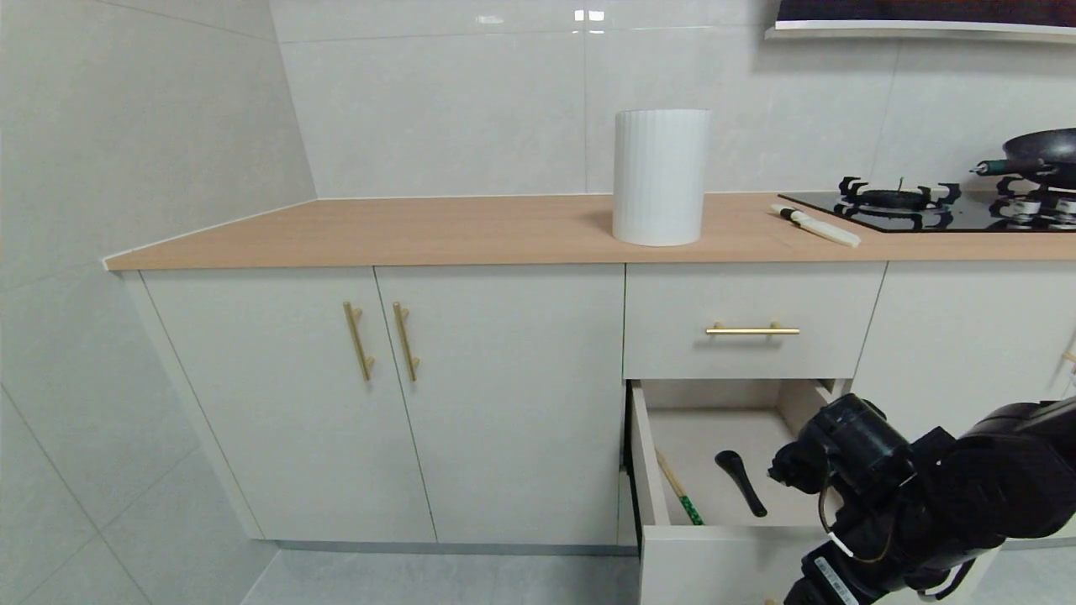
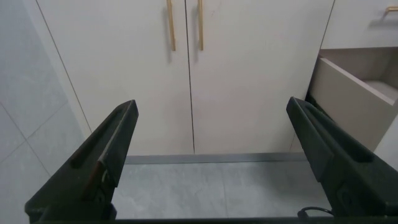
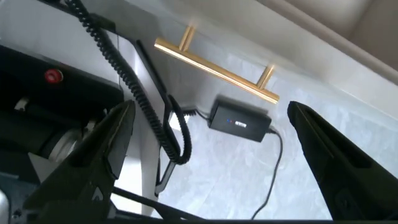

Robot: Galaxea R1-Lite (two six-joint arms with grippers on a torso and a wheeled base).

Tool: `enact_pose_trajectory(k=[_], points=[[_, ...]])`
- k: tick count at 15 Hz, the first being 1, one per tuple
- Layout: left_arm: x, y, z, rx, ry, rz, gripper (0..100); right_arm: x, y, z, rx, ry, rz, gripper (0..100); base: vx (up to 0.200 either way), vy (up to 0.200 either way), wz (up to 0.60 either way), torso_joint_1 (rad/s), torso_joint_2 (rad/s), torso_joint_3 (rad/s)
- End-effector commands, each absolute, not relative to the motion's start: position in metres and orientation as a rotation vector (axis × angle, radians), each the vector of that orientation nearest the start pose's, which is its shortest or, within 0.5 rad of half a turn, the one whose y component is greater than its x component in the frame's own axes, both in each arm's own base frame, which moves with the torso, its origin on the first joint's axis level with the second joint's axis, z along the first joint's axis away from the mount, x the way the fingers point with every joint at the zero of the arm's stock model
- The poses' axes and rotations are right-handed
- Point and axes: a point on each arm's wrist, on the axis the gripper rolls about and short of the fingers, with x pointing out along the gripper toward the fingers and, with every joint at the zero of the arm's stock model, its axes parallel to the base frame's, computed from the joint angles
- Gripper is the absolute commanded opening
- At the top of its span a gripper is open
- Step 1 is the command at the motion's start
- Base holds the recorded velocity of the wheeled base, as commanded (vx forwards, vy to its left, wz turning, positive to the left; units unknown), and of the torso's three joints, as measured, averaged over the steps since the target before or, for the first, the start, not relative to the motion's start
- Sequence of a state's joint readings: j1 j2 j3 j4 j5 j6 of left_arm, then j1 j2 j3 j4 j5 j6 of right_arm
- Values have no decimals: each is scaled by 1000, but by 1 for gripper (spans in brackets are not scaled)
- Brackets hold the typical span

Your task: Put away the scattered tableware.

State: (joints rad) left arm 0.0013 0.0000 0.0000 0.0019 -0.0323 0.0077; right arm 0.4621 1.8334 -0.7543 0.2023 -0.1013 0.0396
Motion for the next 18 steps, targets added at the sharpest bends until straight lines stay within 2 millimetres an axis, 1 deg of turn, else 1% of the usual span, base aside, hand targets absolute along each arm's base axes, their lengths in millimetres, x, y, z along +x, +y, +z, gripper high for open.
enact_pose_trajectory(k=[1, 3, 5, 8, 10, 11, 12, 13, 16, 18], points=[[-23, -1, 75, 8, 1, -31, 100, 239, 115, 62, -294, 1250, 254, 100, 0, 0, 0, 0, 0, 0], [-23, -1, 75, 8, 3, -31, 100, 246, 117, 59, -253, 1231, 227, 100, 0, 0, 0, 0, 0, 0], [-23, -1, 75, 8, 3, -31, 100, 257, 113, 57, -206, 1226, 186, 100, 0, 0, 0, 0, 0, 0], [-23, -1, 75, 8, 1, -31, 100, 272, 110, 61, -121, 1203, 123, 100, 0, 0, 0, 0, 0, 0], [-23, -1, 75, 8, 1, -31, 100, 281, 111, 61, -88, 1191, 100, 100, 0, 0, 0, 0, 0, 0], [-23, -1, 75, 8, 3, -31, 100, 288, 111, 59, -72, 1182, 70, 100, 0, 0, 0, 0, 0, 0], [-23, -1, 75, 8, 3, -31, 100, 289, 111, 58, -70, 1184, 60, 100, 0, 0, 0, 0, 0, 0], [-23, -1, 75, 8, 3, -31, 100, 301, 105, 54, -54, 1175, 5, 100, 0, 0, 0, 0, 0, 0], [-23, -1, 75, 8, 1, -29, 100, 319, 94, 50, -11, 1143, -42, 100, 0, 0, 0, 0, 0, 0], [-23, -1, 75, 8, 1, -31, 100, 331, 90, 40, 22, 1098, -77, 100, 0, 0, 0, 0, 0, 0]])
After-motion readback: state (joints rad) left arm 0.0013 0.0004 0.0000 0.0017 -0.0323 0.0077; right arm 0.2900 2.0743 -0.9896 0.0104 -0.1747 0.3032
